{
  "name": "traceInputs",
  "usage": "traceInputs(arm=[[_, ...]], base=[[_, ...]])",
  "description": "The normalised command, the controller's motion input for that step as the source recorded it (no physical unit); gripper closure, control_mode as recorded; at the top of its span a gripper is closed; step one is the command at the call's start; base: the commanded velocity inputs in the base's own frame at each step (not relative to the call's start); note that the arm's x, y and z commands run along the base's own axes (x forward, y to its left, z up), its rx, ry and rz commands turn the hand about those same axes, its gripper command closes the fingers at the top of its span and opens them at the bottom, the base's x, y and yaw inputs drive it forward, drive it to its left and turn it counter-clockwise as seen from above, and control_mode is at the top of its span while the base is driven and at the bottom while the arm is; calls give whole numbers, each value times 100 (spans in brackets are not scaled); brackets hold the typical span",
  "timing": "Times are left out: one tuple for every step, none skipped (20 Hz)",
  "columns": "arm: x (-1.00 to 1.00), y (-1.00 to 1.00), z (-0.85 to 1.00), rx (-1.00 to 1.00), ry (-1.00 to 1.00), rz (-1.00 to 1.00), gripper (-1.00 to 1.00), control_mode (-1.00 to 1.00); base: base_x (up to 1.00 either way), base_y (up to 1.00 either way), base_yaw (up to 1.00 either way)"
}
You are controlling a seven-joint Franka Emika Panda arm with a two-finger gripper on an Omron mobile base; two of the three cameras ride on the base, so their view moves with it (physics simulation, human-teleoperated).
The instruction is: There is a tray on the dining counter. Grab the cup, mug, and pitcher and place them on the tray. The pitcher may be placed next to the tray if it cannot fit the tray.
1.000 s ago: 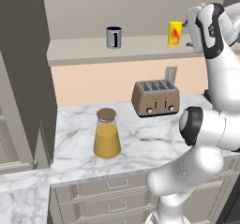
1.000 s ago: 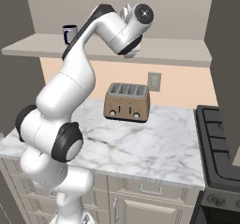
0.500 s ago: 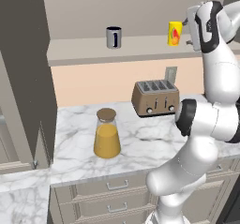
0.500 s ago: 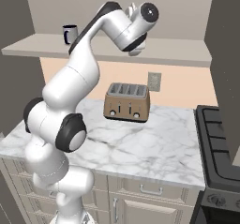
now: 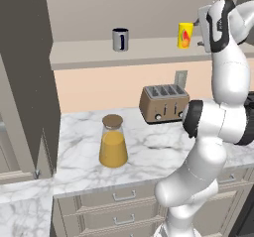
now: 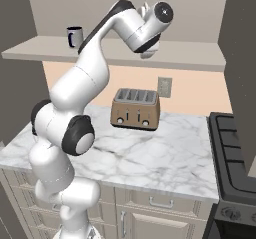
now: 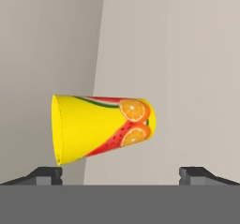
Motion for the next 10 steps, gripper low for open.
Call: traceInputs(arm=[[26, -1, 0, 0, 0, 0, -100, -100], [26, -1, 0, 0, 0, 0, -100, -100], [23, 0, 0, 0, 0, 0, -100, -100], [21, 0, 0, 0, 0, 0, -100, -100], [22, 0, 0, 0, 0, 0, -100, -100], [24, 0, 0, 0, 0, 0, -100, -100], [21, 0, 0, 0, 0, 0, -100, -100], [20, 0, 0, 0, 0, 0, -100, -100], [21, 0, 1, 0, 0, 0, -100, -100], [20, 0, 1, 0, 0, 0, -100, -100]], base=[[0, 0, 0], [0, 0, 0], [0, 0, 0], [0, 0, 0], [0, 0, 0], [0, 0, 0], [0, 0, 0], [0, 0, 0], [0, 0, 0], [0, 0, 0]])
